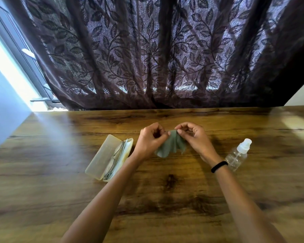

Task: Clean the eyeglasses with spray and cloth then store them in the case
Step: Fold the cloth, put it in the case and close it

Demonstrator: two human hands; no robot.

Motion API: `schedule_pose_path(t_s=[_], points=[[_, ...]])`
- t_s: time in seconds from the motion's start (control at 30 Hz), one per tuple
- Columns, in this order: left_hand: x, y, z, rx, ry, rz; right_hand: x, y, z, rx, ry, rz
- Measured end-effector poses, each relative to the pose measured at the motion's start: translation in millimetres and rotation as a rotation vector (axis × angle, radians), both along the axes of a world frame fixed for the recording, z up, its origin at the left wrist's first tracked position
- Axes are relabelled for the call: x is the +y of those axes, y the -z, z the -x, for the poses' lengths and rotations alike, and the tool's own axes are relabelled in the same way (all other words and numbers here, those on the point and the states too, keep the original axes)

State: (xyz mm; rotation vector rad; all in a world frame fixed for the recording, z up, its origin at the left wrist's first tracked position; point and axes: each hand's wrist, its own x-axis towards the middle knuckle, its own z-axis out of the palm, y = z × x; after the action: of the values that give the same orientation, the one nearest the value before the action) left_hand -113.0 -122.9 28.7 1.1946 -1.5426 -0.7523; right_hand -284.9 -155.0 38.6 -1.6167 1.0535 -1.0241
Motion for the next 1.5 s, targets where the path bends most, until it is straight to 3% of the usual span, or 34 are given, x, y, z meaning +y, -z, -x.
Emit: schedule_pose_path(t_s=[0.1,0.2,0.3,0.47,0.7,1.03,1.17,1.5], points=[[-3,2,-1,-0.020,0.007,-0.124,-3,0,1,-0.005,0.033,-0.001],[-9,5,-8,-0.183,0.006,-0.223,-10,1,4,0.063,0.047,0.023],[-13,5,-15,-0.377,-0.118,-0.124,-19,1,5,0.224,0.093,0.083],[-13,0,-19,-0.519,-0.250,0.102,-21,-3,8,0.263,0.153,0.188],[20,25,-11,-0.784,-0.094,-0.029,11,34,27,0.484,0.031,0.047],[34,28,-21,-0.731,0.089,-0.071,30,44,41,0.571,0.004,0.110],[33,27,-20,-0.664,0.041,-0.142,25,46,41,0.503,-0.027,0.122],[20,25,-16,-0.551,-0.208,-0.255,6,33,27,0.605,0.033,0.100]])
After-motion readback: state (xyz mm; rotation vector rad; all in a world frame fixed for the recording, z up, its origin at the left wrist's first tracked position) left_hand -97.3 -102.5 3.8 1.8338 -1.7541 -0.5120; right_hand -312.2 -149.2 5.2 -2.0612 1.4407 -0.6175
